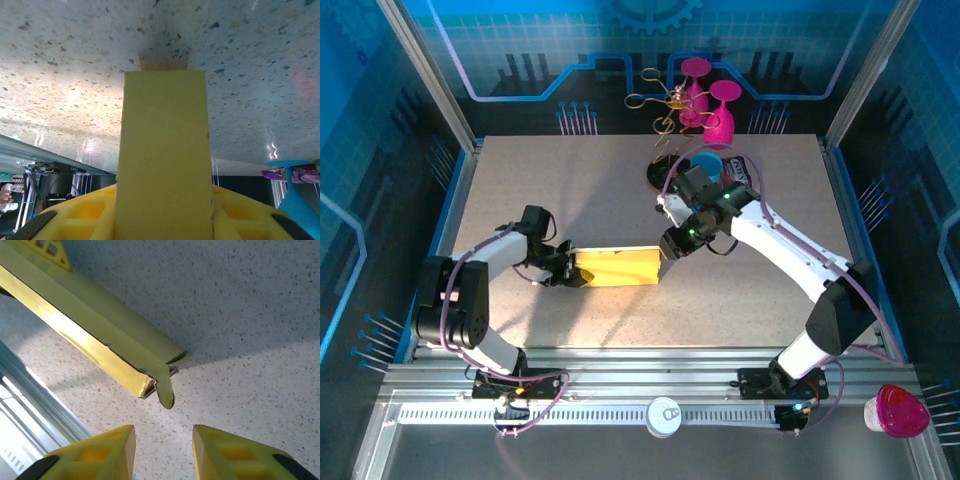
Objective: Fold the paper box
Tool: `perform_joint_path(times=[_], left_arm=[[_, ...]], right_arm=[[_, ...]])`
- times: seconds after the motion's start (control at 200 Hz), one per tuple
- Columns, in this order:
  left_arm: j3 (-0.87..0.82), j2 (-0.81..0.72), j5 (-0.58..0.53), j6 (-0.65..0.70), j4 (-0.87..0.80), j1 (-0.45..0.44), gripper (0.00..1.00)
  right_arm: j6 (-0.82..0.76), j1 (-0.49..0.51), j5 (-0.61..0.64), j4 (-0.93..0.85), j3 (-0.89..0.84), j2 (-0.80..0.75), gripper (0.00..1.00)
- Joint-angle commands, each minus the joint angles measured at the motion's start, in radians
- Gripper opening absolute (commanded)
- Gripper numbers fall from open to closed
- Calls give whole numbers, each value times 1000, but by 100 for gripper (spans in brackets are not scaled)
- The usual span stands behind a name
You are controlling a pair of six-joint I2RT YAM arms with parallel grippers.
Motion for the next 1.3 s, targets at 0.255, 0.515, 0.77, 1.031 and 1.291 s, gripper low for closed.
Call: perform_joint_path(times=[0.255, 0.515, 0.77, 1.031, 1.291], left_arm=[[29, 28, -15, 30, -40, 11, 18], [23, 27, -15, 26, -30, 12, 18], [24, 27, -15, 26, -28, 12, 18], [24, 26, -13, 26, -26, 12, 18], [21, 26, -12, 29, -20, 11, 17]], right_arm=[[-28, 30, 35, -32, 70, 64, 29], [-8, 54, 31, -39, 79, 65, 29], [8, 59, 57, -44, 79, 80, 22], [25, 63, 67, -50, 93, 102, 17], [40, 64, 74, -61, 107, 106, 18]])
